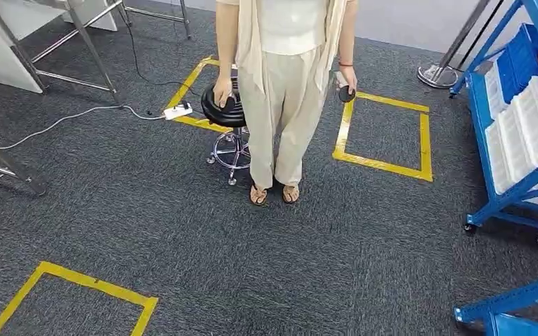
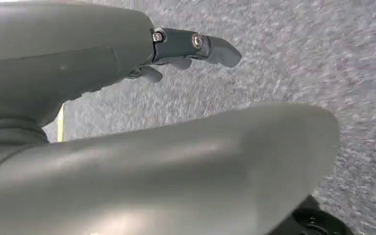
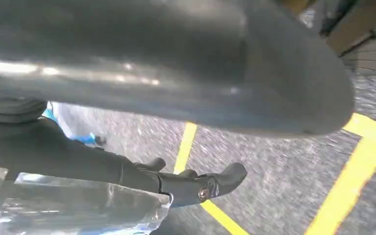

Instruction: Take the parts from the cabinet and place them on the table.

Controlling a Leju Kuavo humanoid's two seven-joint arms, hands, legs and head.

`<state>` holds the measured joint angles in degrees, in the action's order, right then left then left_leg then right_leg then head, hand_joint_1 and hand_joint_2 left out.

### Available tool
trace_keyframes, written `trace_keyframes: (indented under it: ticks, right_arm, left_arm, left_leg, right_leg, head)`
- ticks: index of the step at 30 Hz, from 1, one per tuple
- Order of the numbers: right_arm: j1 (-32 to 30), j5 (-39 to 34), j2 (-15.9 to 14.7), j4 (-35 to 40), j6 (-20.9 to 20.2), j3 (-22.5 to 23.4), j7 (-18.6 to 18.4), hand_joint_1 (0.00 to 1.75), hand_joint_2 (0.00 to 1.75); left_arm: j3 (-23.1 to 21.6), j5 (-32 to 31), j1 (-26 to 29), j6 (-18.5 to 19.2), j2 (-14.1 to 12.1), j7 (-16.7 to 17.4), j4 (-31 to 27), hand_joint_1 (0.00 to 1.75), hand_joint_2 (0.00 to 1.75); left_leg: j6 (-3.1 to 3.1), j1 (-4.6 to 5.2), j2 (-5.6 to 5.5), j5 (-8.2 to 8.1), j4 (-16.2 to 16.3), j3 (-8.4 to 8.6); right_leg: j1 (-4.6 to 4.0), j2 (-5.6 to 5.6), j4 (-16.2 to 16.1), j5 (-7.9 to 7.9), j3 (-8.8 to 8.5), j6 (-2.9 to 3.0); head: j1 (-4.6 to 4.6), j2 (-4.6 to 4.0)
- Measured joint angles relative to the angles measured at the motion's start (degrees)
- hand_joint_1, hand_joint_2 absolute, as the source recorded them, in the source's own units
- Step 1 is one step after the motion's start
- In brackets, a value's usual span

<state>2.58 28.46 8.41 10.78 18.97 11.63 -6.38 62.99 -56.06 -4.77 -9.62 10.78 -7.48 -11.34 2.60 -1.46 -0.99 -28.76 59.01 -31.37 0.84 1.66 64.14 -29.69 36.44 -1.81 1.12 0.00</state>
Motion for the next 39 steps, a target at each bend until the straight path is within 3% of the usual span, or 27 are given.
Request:
trace_keyframes:
  ticks: [2,3,4,6,7,8,9,10,12,13,14,15,16,18,20,22,23,24,26,28,30,32,34,35,37,38,39]
  right_arm:
    - [0.1,0.0,0.0,0.0,0.0,0.0,0.2,0.00,0.00]
    - [0.0,0.0,0.0,0.0,0.0,0.0,0.3,0.00,0.00]
    - [-0.1,0.0,0.0,0.0,0.0,0.0,0.3,0.00,0.00]
    - [-0.3,0.0,0.0,0.0,0.0,0.0,0.3,0.00,0.00]
    - [-0.3,0.0,0.0,0.0,0.0,0.0,0.3,0.00,0.00]
    - [0.0,0.1,0.0,0.0,0.0,0.0,0.3,0.00,0.00]
    - [0.2,0.2,0.0,0.0,0.0,0.0,0.4,0.00,0.00]
    - [0.2,0.3,0.0,0.0,0.0,0.0,0.6,0.00,0.00]
    - [-0.1,0.3,-0.1,0.0,0.4,0.1,1.0,0.00,0.00]
    - [-0.1,0.4,-0.3,0.0,0.7,0.3,1.2,0.00,0.00]
    - [-0.1,0.5,-0.4,0.0,0.8,0.4,1.6,0.00,0.00]
    - [-0.1,0.5,-0.7,0.0,1.2,0.5,1.9,0.00,0.00]
    - [-0.1,0.8,-1.1,0.0,1.7,0.5,2.5,0.00,0.00]
    - [-0.1,1.0,-2.2,0.0,2.5,0.6,3.8,0.00,0.00]
    - [-0.3,1.0,-3.7,0.0,2.6,0.9,4.5,0.00,0.00]
    - [-0.3,1.0,-4.8,0.0,2.6,1.1,4.7,0.00,0.00]
    - [-0.3,1.0,-5.1,0.0,2.8,1.2,4.9,0.00,0.00]
    - [-0.2,1.0,-5.2,0.0,3.3,1.3,5.1,0.00,0.00]
    - [-0.3,1.0,-6.2,0.0,4.1,1.6,6.0,0.00,0.00]
    - [-0.6,1.0,-6.9,0.0,4.1,1.8,6.4,0.00,0.00]
    - [-0.6,0.9,-7.6,0.0,4.2,1.9,6.6,0.00,0.00]
    - [-0.4,0.3,-8.5,0.0,5.2,2.4,7.9,0.00,0.00]
    - [-0.4,-1.0,-9.5,0.0,3.6,3.6,10.2,0.00,0.00]
    - [-0.5,-1.4,-10.1,0.0,1.9,4.3,11.3,0.00,0.00]
    - [-0.4,-1.9,-11.5,0.0,-0.5,5.2,12.4,0.00,0.00]
    - [-0.3,-2.4,-12.1,0.0,-1.3,5.8,12.9,0.00,0.00]
    - [-0.1,-2.8,-12.3,0.1,-1.7,6.3,13.4,0.00,0.00]
  left_arm:
    - [-0.1,0.0,0.1,0.0,0.0,0.0,0.0,0.00,0.00]
    - [-0.2,0.0,0.1,0.0,0.0,0.0,0.0,0.00,0.00]
    - [-0.3,0.0,0.1,0.0,0.0,0.0,0.0,0.00,0.00]
    - [-0.4,0.0,0.0,0.0,-0.1,0.0,0.0,0.00,0.00]
    - [-0.4,0.0,0.0,0.0,-0.1,0.0,0.0,0.00,0.00]
    - [-0.4,0.0,0.0,0.0,-0.1,-0.1,0.0,0.00,0.00]
    - [-0.4,0.0,0.0,0.0,-0.1,-0.2,0.0,0.00,0.00]
    - [-0.4,0.0,0.0,0.0,-0.1,-0.3,0.0,0.00,0.00]
    - [-0.4,0.3,-0.3,-0.3,-0.1,-1.3,0.0,0.00,0.00]
    - [-0.4,1.1,-0.3,-0.7,-0.3,-2.2,0.0,0.00,0.00]
    - [-0.3,1.7,-0.3,-0.9,-0.9,-2.9,0.0,0.00,0.00]
    - [-0.2,2.3,-0.3,-1.0,-1.1,-3.5,0.0,0.00,0.00]
    - [0.1,2.6,-0.2,-1.1,-1.6,-3.9,0.0,0.00,0.00]
    - [0.5,2.7,0.0,-1.1,-2.8,-4.4,0.0,0.00,0.00]
    - [0.9,2.8,0.0,-0.8,-3.8,-4.6,-0.1,0.00,0.00]
    - [1.0,2.9,0.0,-0.7,-4.6,-4.7,-0.1,0.00,0.00]
    - [1.2,2.9,0.1,-0.7,-5.0,-4.8,-0.1,0.00,0.00]
    - [1.2,2.9,0.1,-0.9,-5.3,-4.9,-0.1,0.00,0.00]
    - [1.2,2.9,-0.1,-1.0,-5.6,-5.2,-0.2,0.00,0.00]
    - [1.2,3.0,-0.2,-1.0,-5.8,-5.3,-0.2,0.00,0.00]
    - [1.2,3.1,-0.1,-0.9,-5.9,-5.4,-0.2,0.00,0.00]
    - [1.4,3.4,0.0,-1.4,-6.3,-5.6,-0.2,0.00,0.00]
    - [2.2,4.3,0.0,-1.6,-6.8,-5.8,-0.4,0.00,0.00]
    - [2.6,4.4,0.0,-1.6,-7.1,-6.0,-0.4,0.00,0.00]
    - [3.0,4.6,0.0,-1.6,-7.6,-6.4,-0.5,0.00,0.00]
    - [3.2,4.5,0.0,-1.6,-7.8,-6.6,-0.6,0.00,0.00]
    - [3.3,4.4,0.0,-1.5,-8.3,-6.8,-0.7,0.00,0.00]
  left_leg:
    - [0.04,0.26,1.73,-0.02,0.0,-0.15]
    - [0.04,0.37,2.59,-0.02,0.0,-0.24]
    - [0.02,0.44,3.29,-0.03,0.0,-0.25]
    - [-0.08,0.42,4.56,-0.09,0.1,-0.12]
    - [-0.25,0.40,5.06,-0.18,0.1,-0.05]
    - [-0.52,0.59,5.58,-0.28,0.1,0.14]
    - [-1.10,0.91,6.03,-0.69,0.2,0.23]
    - [-1.53,0.86,6.36,-0.73,0.1,0.38]
    - [-2.23,0.53,7.37,-0.74,-0.2,0.90]
    - [-2.71,0.23,7.00,-0.97,0.1,0.86]
    - [-2.92,0.12,4.56,-1.91,1.1,0.57]
    - [-2.90,0.10,2.70,-4.09,3.8,-0.51]
    - [-2.92,0.13,1.57,-6.82,8.4,-2.58]
    - [-2.93,0.13,1.05,-9.72,16.1,-6.48]
    - [-2.66,0.15,0.99,-7.33,15.4,-6.81]
    - [-2.12,0.14,0.06,-1.80,6.8,-3.13]
    - [-1.81,0.12,-1.85,0.24,2.5,-1.27]
    - [-1.54,0.12,-3.81,-0.06,0.8,-0.64]
    - [-1.33,0.59,-2.30,0.00,0.7,-0.76]
    - [-0.53,0.72,-1.13,0.48,-0.1,-0.45]
    - [0.43,0.52,0.15,0.92,-0.7,-0.22]
    - [0.49,0.65,1.79,0.90,-0.7,-0.24]
    - [0.53,0.68,3.22,0.85,-0.7,-0.40]
    - [0.45,0.68,3.89,0.80,-0.7,-0.39]
    - [0.17,0.65,5.01,0.62,-0.6,-0.20]
    - [-0.11,0.69,5.55,0.48,-0.6,0.04]
    - [-0.50,0.99,5.95,0.24,-0.6,0.30]
  right_leg:
    - [0.16,-0.75,8.7,-3.72,4.39,0.22]
    - [0.23,-0.84,12.0,-4.56,5.89,-0.13]
    - [0.30,-0.92,12.0,-4.22,5.74,-0.53]
    - [0.48,-1.58,4.3,-1.20,1.19,-1.65]
    - [0.59,-3.04,-1.0,0.41,-1.87,-2.02]
    - [0.54,-5.71,-5.2,1.14,-4.05,-1.70]
    - [-0.49,-5.78,-5.4,1.60,-3.92,-1.27]
    - [-0.39,-4.97,-5.2,1.74,-3.88,-0.34]
    - [-0.93,-3.99,-5.3,1.71,-3.41,0.53]
    - [0.01,-3.35,-5.8,2.24,-4.21,1.29]
    - [0.28,-2.84,-5.9,2.34,-4.41,1.50]
    - [0.30,-2.54,-5.9,2.62,-4.46,2.28]
    - [0.10,-1.88,-5.9,2.53,-4.42,2.42]
    - [-0.29,-0.44,-5.9,2.52,-4.41,2.44]
    - [-0.41,1.07,-5.8,2.51,-4.60,2.43]
    - [-0.44,2.61,-5.8,2.49,-4.93,2.39]
    - [-0.43,3.27,-5.8,2.49,-4.95,2.38]
    - [-1.07,3.70,-5.5,2.36,-4.70,2.13]
    - [-0.78,4.67,-5.7,2.56,-4.08,1.40]
    - [-0.71,5.68,-5.9,2.68,-3.37,0.62]
    - [-0.77,0.61,-2.4,0.69,-1.98,0.79]
    - [-0.42,-0.70,6.0,-3.27,2.49,0.93]
    - [0.02,-0.87,11.9,-4.75,5.46,0.20]
    - [0.26,-1.00,10.6,-3.92,4.76,-0.46]
    - [0.84,-2.17,1.7,-0.41,-0.06,-1.91]
    - [1.07,-4.31,-3.8,1.18,-3.19,-2.32]
    - [0.93,-7.02,-5.3,1.70,-3.75,-1.79]
  head:
    - [0.04,0.00]
    - [0.13,0.00]
    - [0.04,0.00]
    - [0.11,0.00]
    - [0.13,0.00]
    - [0.28,0.00]
    - [0.22,0.00]
    - [-0.13,0.00]
    - [-0.09,0.00]
    - [0.09,0.00]
    - [-0.22,0.00]
    - [-0.39,0.00]
    - [-0.40,0.00]
    - [-0.44,0.00]
    - [-0.46,0.00]
    - [-0.48,0.00]
    - [-0.48,0.00]
    - [-0.42,0.00]
    - [-0.51,0.00]
    - [-0.44,0.00]
    - [-0.24,0.00]
    - [0.02,0.00]
    - [0.06,0.00]
    - [0.02,0.00]
    - [0.19,0.00]
    - [0.26,0.00]
    - [0.35,0.00]
